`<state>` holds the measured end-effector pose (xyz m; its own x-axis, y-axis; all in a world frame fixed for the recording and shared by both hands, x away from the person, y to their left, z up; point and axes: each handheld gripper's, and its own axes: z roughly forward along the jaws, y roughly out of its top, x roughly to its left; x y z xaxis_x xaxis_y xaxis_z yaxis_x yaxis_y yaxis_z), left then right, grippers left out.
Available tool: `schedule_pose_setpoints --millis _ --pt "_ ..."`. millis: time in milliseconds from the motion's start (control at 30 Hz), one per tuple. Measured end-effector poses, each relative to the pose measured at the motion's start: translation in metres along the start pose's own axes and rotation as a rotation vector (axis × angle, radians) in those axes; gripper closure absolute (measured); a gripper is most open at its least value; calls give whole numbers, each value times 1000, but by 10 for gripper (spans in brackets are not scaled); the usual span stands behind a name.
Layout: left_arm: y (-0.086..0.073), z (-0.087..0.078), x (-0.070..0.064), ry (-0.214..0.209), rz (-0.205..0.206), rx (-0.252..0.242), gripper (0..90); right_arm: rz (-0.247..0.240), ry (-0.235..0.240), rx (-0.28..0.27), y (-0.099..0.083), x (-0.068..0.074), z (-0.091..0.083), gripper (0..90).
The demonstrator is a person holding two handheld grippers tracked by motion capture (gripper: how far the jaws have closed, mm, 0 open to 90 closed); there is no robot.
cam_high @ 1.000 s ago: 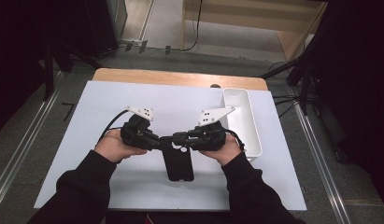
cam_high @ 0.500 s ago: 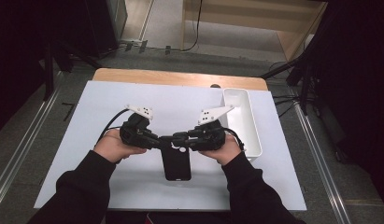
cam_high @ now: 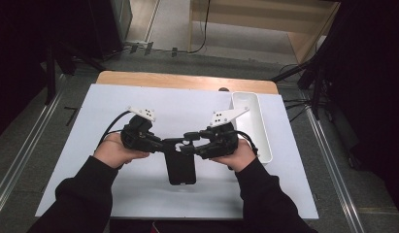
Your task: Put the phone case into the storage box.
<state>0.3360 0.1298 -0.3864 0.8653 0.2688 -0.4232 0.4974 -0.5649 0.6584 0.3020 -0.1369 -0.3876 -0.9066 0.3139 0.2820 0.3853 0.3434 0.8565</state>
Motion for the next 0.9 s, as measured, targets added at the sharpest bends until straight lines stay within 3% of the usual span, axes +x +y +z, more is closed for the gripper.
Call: schedule_pose_setpoints --millis 100,300,467,567,667,800,900 --pt "1 -4 0 21 -10 5 802 10 -3 5 1 1 -3 429" --pt "1 -10 0 60 -22 4 802 20 -48 -10 -1 -1 -9 244" --pt "1 -13 -1 79 -16 9 801 21 -93 9 -5 -3 -11 172" --pt "1 -13 -2 83 -16 12 801 42 -74 22 -7 -5 -12 150" --pt "2 -14 -2 93 -12 10 801 60 -99 38 -10 -6 -11 0" --pt "2 -18 -3 114 -19 -1 801 77 -139 28 -16 -7 -8 0" --pt "3 -21 -4 135 -27 -11 801 96 -206 18 -17 -4 -8 0"
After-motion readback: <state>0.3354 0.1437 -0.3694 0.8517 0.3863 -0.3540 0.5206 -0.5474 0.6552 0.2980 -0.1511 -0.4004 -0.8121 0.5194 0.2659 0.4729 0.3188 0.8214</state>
